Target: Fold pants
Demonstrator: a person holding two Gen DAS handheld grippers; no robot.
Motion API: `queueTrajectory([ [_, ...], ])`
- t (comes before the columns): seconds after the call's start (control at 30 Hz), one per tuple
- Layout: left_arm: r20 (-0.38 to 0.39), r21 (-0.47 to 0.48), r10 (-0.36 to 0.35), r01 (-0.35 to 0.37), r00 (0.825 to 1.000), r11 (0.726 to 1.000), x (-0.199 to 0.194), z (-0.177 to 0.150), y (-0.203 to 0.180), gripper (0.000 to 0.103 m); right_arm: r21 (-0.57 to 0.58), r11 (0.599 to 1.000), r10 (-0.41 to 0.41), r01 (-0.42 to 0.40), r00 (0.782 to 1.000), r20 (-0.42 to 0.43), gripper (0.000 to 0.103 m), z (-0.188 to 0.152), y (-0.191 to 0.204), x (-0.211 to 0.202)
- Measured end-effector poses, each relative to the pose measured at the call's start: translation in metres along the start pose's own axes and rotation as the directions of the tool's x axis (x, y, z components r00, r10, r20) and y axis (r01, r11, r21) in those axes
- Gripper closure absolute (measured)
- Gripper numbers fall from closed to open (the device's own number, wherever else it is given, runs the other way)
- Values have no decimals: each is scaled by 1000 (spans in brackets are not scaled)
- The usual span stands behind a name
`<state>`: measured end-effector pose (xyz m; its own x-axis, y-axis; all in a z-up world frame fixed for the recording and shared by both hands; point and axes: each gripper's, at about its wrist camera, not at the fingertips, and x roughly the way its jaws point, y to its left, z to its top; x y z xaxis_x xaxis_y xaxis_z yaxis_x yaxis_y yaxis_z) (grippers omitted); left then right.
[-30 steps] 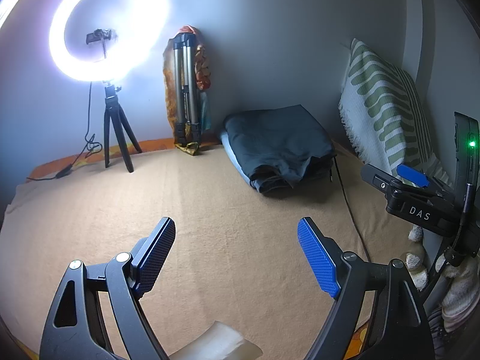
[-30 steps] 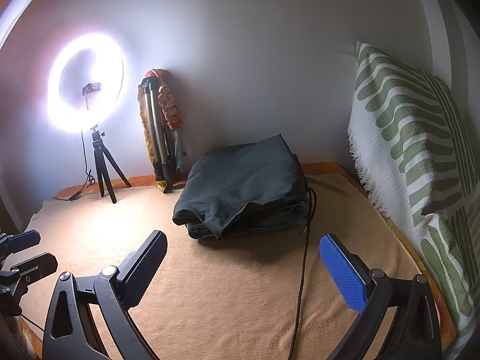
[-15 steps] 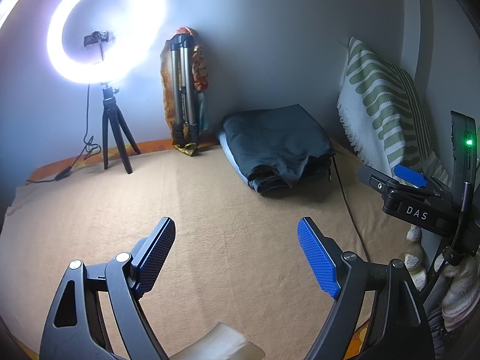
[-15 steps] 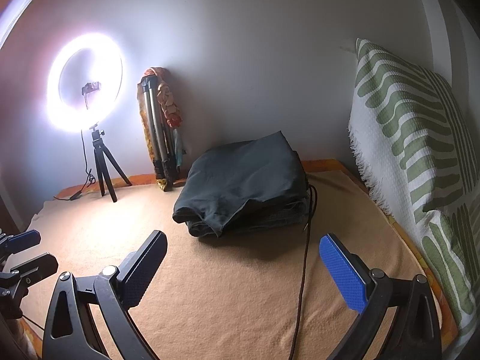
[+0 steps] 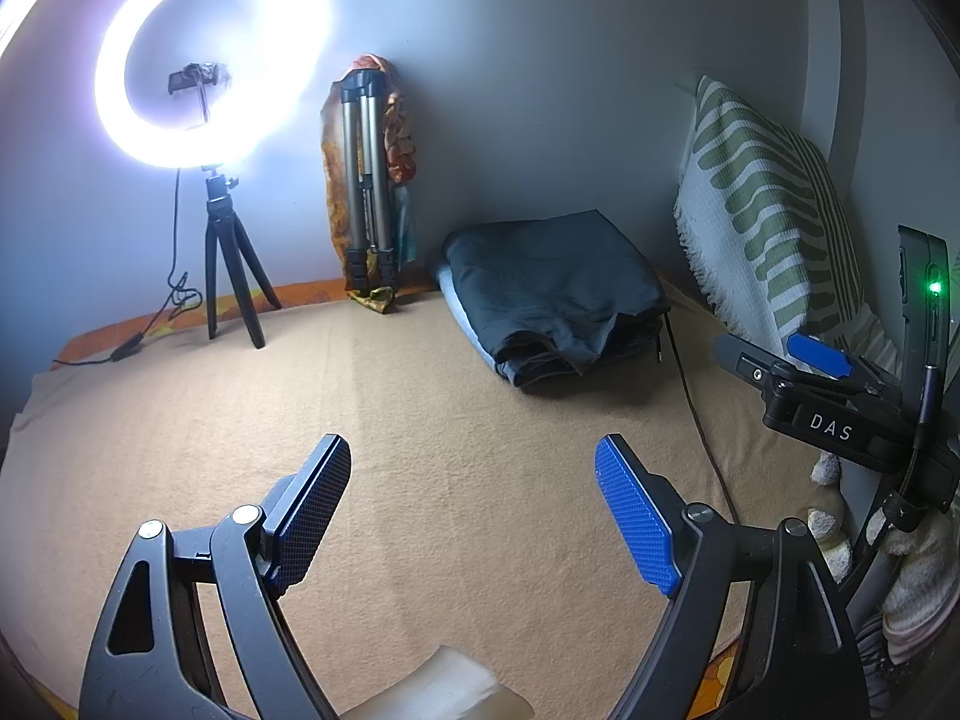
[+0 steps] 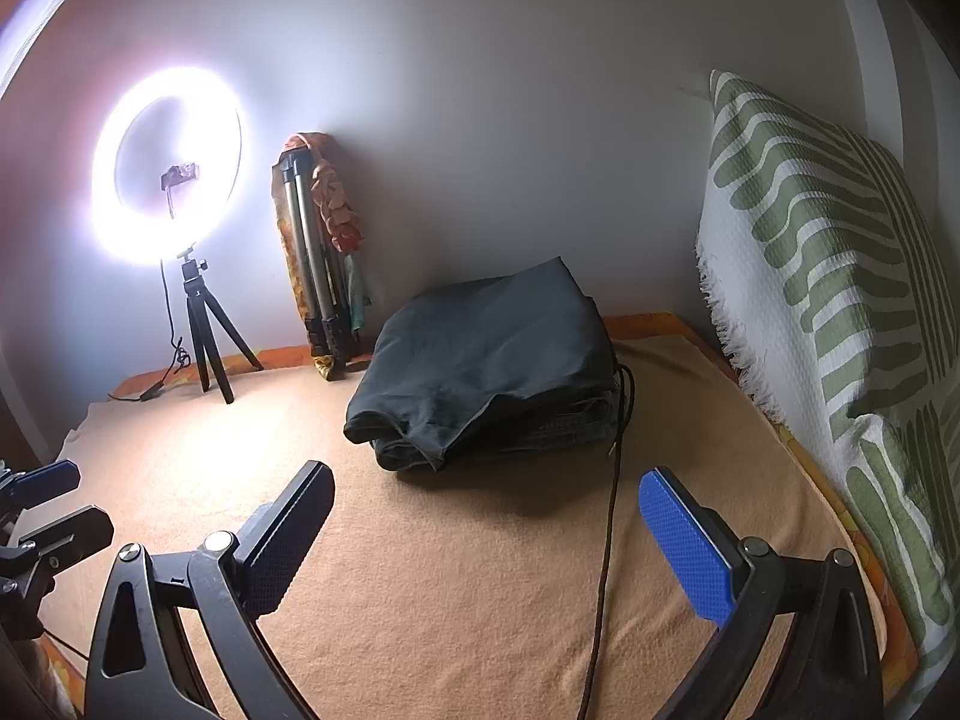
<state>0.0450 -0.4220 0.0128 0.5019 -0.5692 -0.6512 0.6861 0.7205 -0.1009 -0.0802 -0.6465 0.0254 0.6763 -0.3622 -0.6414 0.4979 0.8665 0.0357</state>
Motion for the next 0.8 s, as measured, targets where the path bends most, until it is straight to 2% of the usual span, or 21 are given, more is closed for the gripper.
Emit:
queueTrajectory([
  [0.8, 0, -5, 5, -5, 1000, 1000, -1, 2, -3, 19, 1, 1000, 6, -6, 1000, -15, 0, -1, -1, 4],
])
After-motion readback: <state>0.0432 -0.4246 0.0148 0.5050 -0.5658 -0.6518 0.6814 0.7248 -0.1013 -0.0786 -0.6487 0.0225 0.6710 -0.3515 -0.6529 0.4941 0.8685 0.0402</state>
